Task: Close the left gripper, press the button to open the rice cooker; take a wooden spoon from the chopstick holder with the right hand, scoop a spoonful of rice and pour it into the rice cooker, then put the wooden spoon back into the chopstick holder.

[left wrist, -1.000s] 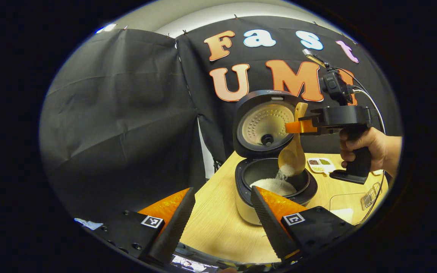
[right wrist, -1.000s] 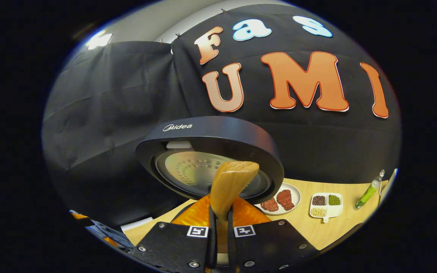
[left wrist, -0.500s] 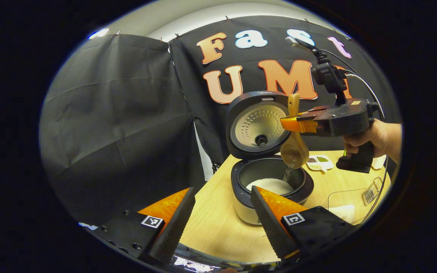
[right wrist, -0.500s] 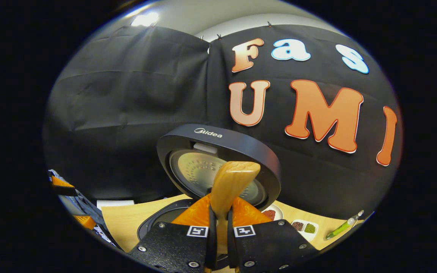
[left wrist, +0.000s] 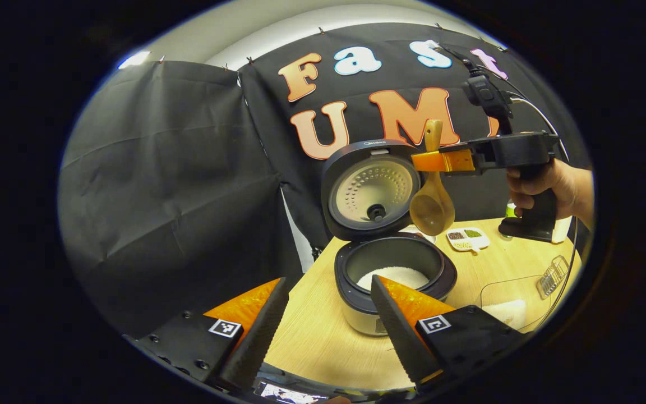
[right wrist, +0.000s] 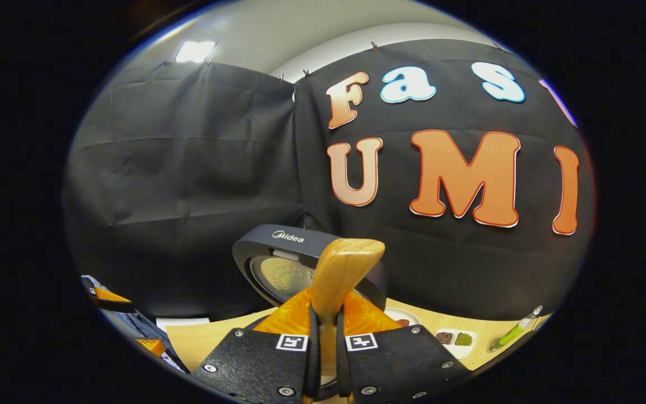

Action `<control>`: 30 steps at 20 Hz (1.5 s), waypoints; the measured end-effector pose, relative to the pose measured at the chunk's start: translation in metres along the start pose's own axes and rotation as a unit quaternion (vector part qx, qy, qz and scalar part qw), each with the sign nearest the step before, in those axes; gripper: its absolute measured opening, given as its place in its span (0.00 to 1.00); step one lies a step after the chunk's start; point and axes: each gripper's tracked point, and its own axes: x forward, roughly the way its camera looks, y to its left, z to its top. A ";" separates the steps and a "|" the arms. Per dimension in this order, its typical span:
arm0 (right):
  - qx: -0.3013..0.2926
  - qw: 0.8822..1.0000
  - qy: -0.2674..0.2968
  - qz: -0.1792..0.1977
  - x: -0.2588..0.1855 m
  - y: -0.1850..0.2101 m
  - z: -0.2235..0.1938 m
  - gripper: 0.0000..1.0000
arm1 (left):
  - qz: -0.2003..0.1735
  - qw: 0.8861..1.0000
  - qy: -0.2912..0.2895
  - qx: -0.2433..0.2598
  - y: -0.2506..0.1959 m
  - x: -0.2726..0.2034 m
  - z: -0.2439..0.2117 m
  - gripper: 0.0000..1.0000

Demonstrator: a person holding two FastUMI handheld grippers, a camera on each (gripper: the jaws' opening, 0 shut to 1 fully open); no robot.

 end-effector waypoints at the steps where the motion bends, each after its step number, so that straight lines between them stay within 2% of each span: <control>1: 0.012 1.000 0.004 -0.001 -0.002 -0.002 -0.006 0.11 | -0.001 1.000 -0.001 -0.002 -0.002 0.000 0.001 0.99; 4: 0.060 0.998 0.012 -0.004 -0.013 -0.014 -0.011 0.10 | -0.001 1.000 -0.006 -0.004 -0.007 -0.001 0.007 0.99; 10: 0.141 0.989 0.021 -0.041 -0.063 -0.071 -0.022 0.10 | -0.018 1.000 -0.010 -0.003 -0.030 -0.004 0.010 0.99; 12: 0.150 0.986 0.025 -0.063 -0.086 -0.086 -0.029 0.10 | -0.027 1.000 -0.011 -0.004 -0.041 -0.005 0.011 0.99; 17: 0.163 0.977 0.043 -0.127 -0.139 -0.152 -0.062 0.10 | -0.056 0.998 -0.019 0.008 -0.072 -0.009 0.019 0.99; 30: 0.210 0.947 0.057 -0.237 -0.264 -0.245 -0.119 0.11 | -0.104 0.994 -0.021 0.030 -0.137 -0.029 0.036 0.99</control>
